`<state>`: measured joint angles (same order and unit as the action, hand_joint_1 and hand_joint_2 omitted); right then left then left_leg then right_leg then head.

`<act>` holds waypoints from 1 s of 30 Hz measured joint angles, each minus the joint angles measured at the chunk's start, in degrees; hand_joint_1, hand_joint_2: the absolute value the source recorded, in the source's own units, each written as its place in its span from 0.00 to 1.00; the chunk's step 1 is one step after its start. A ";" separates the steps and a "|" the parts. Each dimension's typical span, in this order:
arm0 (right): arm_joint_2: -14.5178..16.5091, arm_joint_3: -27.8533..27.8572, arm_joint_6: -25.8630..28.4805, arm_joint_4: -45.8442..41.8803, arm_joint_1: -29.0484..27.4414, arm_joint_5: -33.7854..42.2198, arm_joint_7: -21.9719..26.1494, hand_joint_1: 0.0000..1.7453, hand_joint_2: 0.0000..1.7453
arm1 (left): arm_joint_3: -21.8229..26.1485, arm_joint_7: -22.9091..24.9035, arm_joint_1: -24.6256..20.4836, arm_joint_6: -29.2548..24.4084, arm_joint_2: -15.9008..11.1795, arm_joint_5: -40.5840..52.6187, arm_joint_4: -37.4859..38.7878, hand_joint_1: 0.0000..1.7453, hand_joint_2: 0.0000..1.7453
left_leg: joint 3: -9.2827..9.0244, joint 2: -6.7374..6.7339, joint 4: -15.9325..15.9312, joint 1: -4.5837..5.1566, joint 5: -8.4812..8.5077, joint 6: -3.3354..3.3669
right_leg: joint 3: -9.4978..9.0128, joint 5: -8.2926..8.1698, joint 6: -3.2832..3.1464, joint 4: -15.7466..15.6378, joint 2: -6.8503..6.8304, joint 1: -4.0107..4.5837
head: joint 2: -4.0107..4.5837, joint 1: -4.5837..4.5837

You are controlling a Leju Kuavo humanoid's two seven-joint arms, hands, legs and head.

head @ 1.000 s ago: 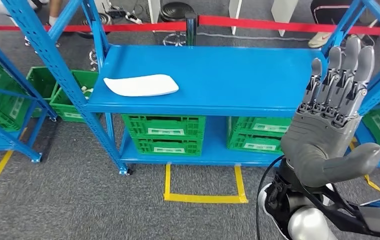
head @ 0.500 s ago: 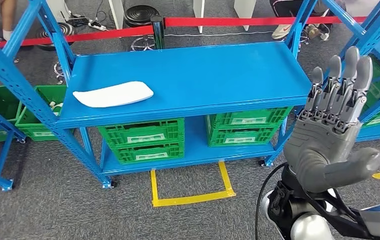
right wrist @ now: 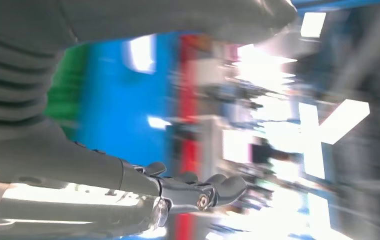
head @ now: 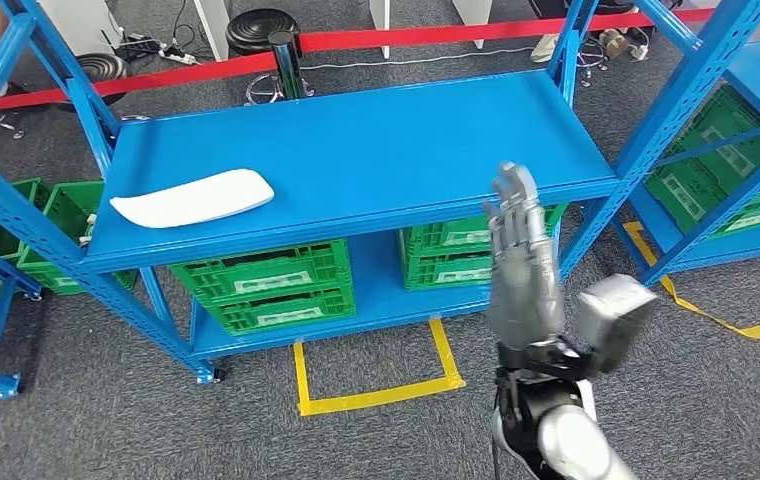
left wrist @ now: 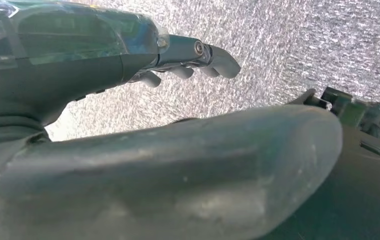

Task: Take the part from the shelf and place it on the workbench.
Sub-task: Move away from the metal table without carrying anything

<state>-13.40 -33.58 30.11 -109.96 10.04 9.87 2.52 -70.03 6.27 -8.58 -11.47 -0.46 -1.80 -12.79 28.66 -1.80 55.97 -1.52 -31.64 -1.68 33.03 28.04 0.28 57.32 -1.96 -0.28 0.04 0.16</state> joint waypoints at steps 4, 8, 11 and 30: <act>0.95 -0.82 -5.59 18.97 -0.40 8.64 2.20 0.00 1.00 | 0.10 0.93 0.02 -1.71 0.91 -2.50 -0.02 0.00 0.50 | 0.04 0.22 -0.03 0.08 0.04 -0.33 | -0.15 0.01 0.01 -0.05 -0.32 -0.07 | 0.00 -0.02; 2.39 -0.93 -9.61 41.98 -1.25 15.73 4.31 0.00 1.00 | 0.58 2.47 0.22 -4.31 1.49 -5.60 0.01 0.00 1.00 | -0.16 0.83 0.00 0.24 0.07 -0.32 | -0.43 0.04 0.12 -0.28 -0.80 -0.17 | 0.00 -0.09; 3.04 -0.97 -8.89 55.33 -3.00 16.52 1.83 0.00 1.00 | 1.02 2.42 0.86 -4.72 1.62 -6.58 0.05 0.00 1.00 | -0.21 1.01 0.03 0.37 0.01 -0.27 | -0.51 0.10 0.23 -0.37 -0.90 -0.28 | 0.00 -0.21; 7.72 3.90 -15.64 86.49 -9.12 6.97 -0.38 0.00 1.00 | 18.21 -1.01 5.43 0.34 1.43 -4.60 -1.17 0.00 1.00 | -0.67 0.21 0.01 0.63 -0.38 0.16 | -0.87 0.25 0.53 -0.45 -0.34 -0.60 | 0.00 -0.21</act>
<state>-5.68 -29.68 14.47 -23.47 0.92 16.84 2.15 -51.81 5.26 -3.15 -11.13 0.97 -6.39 -13.96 27.99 -1.59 55.98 -0.89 -32.02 -1.52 32.16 28.29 0.80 56.87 -2.30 -0.87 0.04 -0.05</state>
